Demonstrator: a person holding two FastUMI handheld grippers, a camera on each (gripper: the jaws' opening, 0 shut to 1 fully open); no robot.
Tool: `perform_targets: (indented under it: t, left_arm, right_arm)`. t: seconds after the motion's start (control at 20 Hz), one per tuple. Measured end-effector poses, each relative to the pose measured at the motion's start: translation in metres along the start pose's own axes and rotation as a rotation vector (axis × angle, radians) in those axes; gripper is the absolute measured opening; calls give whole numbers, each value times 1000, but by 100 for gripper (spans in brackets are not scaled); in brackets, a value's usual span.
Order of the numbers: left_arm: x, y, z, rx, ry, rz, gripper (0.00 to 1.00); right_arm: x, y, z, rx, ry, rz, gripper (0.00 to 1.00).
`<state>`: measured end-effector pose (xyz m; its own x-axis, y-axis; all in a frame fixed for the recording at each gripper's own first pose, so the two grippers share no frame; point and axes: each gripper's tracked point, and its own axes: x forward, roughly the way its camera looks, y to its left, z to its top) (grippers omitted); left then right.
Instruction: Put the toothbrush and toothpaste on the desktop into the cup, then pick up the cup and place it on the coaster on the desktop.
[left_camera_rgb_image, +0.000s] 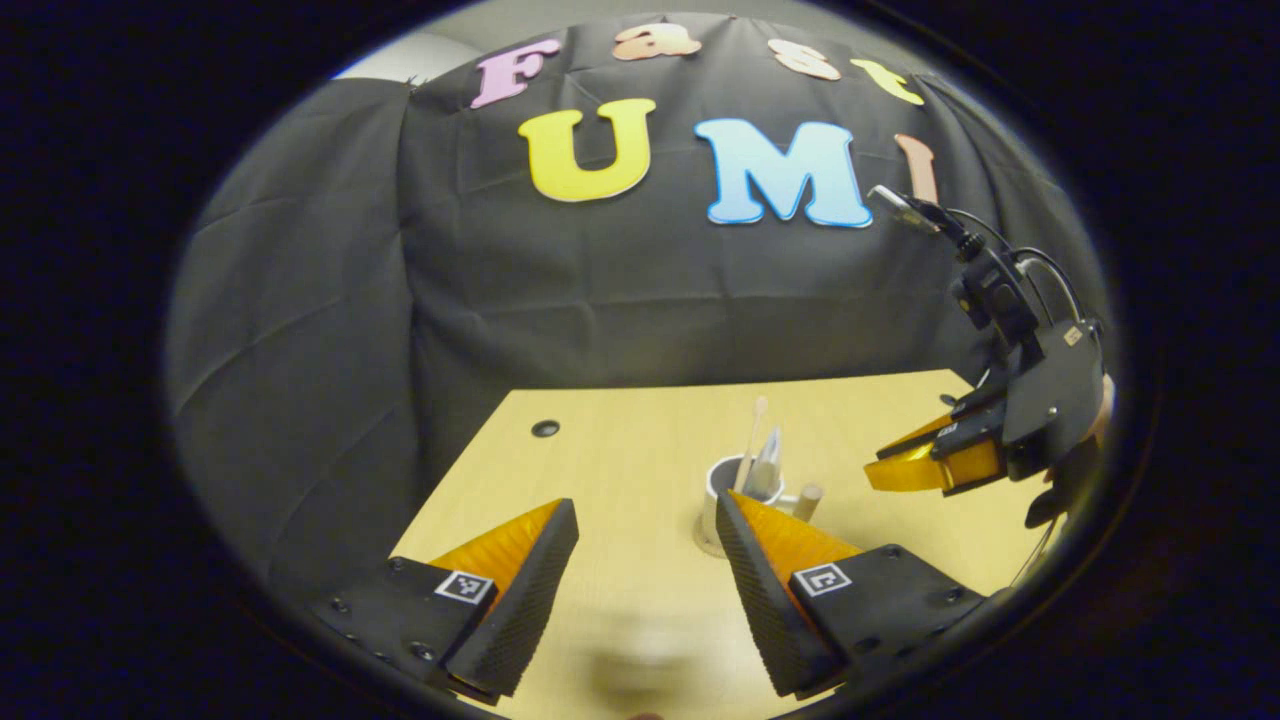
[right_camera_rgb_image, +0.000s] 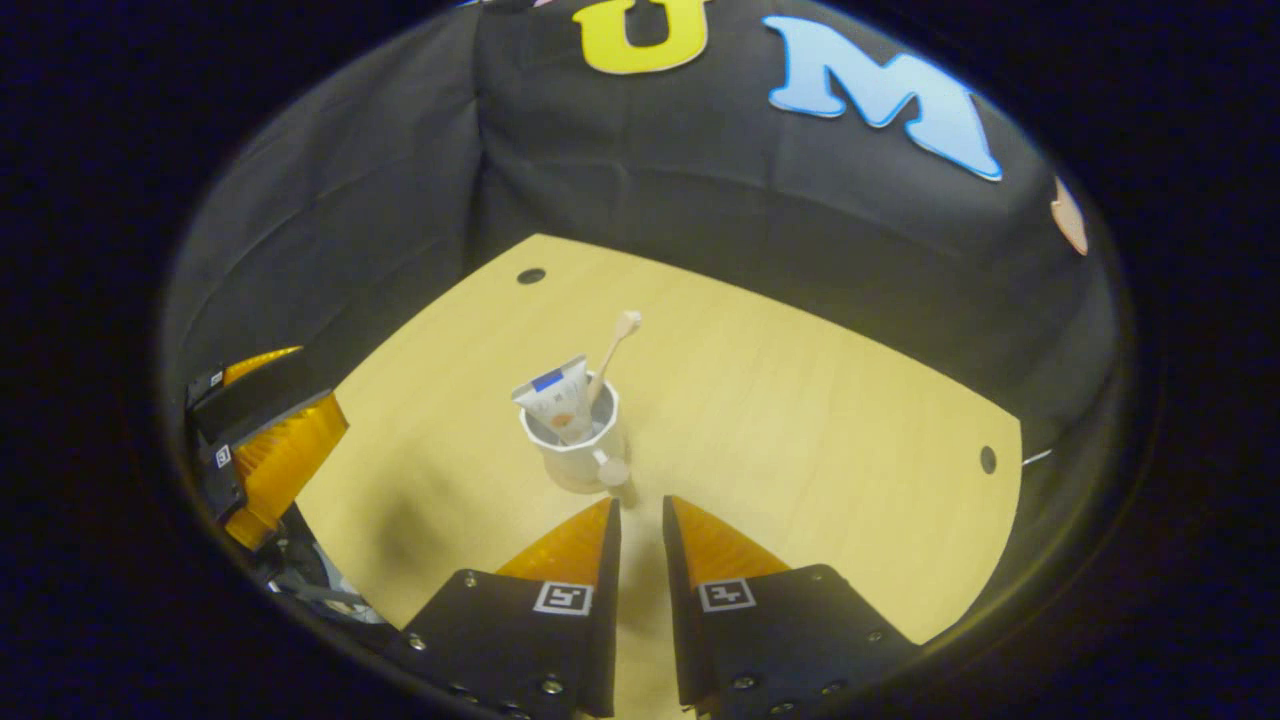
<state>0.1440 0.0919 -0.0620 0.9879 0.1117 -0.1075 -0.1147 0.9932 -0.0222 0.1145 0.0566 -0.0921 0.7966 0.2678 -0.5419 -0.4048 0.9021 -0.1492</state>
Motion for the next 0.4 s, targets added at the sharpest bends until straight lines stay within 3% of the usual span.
perform_targets:
  t: [0.25,0.4]
  left_arm:
    - [-11,-44,46,13,-96,-69,93]
    - [-25,-61,70,2,-152,-83,94]
  right_arm:
    - [-66,-11,29,59,-241,-118,26]
    - [-101,-12,44,62,-344,-172,45]
